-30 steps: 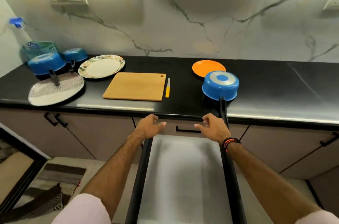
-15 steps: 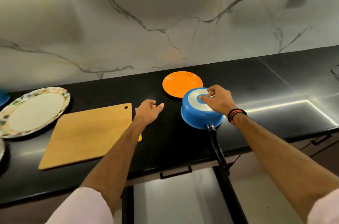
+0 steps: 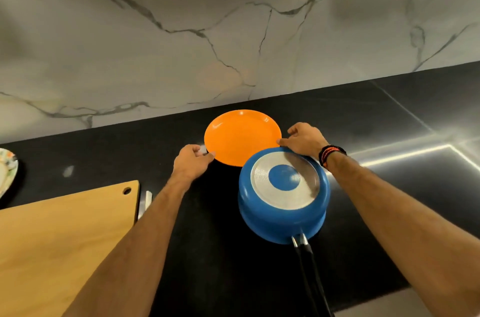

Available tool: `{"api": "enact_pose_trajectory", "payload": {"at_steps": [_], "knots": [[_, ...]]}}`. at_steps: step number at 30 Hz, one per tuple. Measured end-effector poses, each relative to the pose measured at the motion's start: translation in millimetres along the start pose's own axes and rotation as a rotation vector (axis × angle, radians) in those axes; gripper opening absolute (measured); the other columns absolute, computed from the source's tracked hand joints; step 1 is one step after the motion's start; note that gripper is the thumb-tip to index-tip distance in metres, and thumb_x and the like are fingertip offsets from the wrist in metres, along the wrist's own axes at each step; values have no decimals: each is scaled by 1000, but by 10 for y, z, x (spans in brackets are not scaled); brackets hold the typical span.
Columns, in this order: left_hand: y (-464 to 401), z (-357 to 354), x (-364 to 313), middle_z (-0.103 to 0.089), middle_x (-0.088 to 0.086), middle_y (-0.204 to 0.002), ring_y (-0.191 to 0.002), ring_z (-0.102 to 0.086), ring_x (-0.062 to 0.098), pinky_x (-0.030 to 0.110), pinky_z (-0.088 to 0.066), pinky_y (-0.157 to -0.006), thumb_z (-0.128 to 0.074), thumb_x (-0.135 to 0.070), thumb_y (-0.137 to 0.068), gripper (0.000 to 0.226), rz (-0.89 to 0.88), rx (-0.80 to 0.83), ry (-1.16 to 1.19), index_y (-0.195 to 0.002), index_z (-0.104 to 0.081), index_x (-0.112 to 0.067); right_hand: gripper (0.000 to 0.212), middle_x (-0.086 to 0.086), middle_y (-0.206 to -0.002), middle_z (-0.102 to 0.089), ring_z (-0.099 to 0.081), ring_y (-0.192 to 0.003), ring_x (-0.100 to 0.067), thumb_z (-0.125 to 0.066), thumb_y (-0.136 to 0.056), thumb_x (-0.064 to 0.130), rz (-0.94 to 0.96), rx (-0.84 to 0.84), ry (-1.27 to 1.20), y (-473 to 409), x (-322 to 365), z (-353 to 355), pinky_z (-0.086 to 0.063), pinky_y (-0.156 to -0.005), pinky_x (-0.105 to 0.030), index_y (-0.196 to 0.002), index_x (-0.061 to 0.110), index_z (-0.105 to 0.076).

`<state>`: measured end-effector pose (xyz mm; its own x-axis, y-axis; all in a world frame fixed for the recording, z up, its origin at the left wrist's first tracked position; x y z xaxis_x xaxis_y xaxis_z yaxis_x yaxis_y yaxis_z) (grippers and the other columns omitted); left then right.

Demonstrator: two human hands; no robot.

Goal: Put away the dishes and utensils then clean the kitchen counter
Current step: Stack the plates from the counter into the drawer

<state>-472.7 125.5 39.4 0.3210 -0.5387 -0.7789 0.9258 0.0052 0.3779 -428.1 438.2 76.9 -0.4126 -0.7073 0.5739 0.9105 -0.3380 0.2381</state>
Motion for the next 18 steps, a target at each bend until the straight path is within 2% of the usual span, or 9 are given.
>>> {"api": "enact_pose_trajectory", "payload": {"at_steps": [4, 8, 9, 10, 11, 12, 14, 16, 18], "knots": [[-228, -83, -7, -56, 6, -135, -114, -60, 26, 48, -47, -103, -73, -28, -86, 79, 39, -16, 95, -151, -28, -15, 37, -10, -94, -69, -67, -92, -23, -69, -89, 42, -26, 57, -40, -246, -62, -166, -53, -78, -33, -96, 6, -68], [-278, -139, -104, -52, 7, -138, -116, -57, 24, 40, -47, -100, -72, -24, -87, 73, 19, -32, 78, -147, -34, -14, 32, -12, -99, -72, -69, -93, -25, -68, -91, 35, -40, 75, -76, -401, -31, -257, -55, -80, -33, -101, 5, -70], [-284, -155, -111, -54, 5, -132, -107, -58, 19, 36, -48, -92, -72, -21, -86, 61, 13, -30, 60, -139, -43, -14, 31, -13, -101, -72, -69, -95, -25, -68, -91, 33, -38, 77, -69, -418, -19, -272, -55, -80, -33, -103, 4, -70], [-296, -168, -105, -56, 2, -119, -92, -57, 12, 31, -46, -83, -72, -16, -86, 39, 8, -29, 25, -120, -53, -18, 29, -14, -103, -71, -69, -97, -26, -69, -91, 29, -36, 82, -48, -422, -9, -283, -54, -81, -33, -105, 3, -70], [-275, -167, -114, -55, -2, -105, -78, -51, 6, 27, -44, -77, -72, -11, -85, 26, -4, -35, 1, -97, -53, -24, 29, -15, -105, -71, -68, -99, -27, -70, -90, 25, -37, 87, -27, -429, -11, -295, -54, -82, -33, -107, 2, -70], [-266, -174, -116, -53, -5, -95, -72, -47, 3, 25, -42, -75, -72, -7, -84, 35, -19, -36, -1, -81, -45, -28, 29, -16, -108, -70, -67, -101, -28, -72, -89, 22, -35, 90, -9, -430, -6, -294, -54, -83, -34, -109, 1, -70], [-268, -146, -110, -56, -4, -94, -77, -52, 5, 28, -46, -79, -75, -4, -81, 34, -52, -51, -7, -82, -48, -26, 31, -16, -109, -70, -67, -102, -28, -73, -88, 21, -30, 87, 4, -412, 19, -279, -53, -83, -34, -110, 0, -70], [-209, -71, -125, -60, -2, -104, -93, -57, 11, 34, -49, -91, -76, -3, -79, 33, -71, -81, 48, -101, -59, -20, 30, -15, -107, -71, -68, -101, -27, -74, -87, 20, -13, 66, -23, -381, 75, -238, -54, -83, -33, -110, 1, -70], [-133, 28, -200, -57, -5, -97, -89, -55, 9, 31, -45, -90, -75, 1, -80, 34, -113, -102, 101, -90, -55, -25, 26, -13, -101, -73, -71, -94, -25, -75, -86, 17, 15, 33, -97, -327, 181, -164, -58, -86, -34, -108, 2, -71]]}}
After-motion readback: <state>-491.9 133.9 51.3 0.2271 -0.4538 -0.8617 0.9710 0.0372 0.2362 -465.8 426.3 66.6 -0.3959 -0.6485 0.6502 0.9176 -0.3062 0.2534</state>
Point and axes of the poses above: each hand's wrist, its own y-axis away from the middle knuckle, its own z-axis out of the back of the hand, x = y × z, the point moved 10 cm from there along -y, towards the middle knuckle
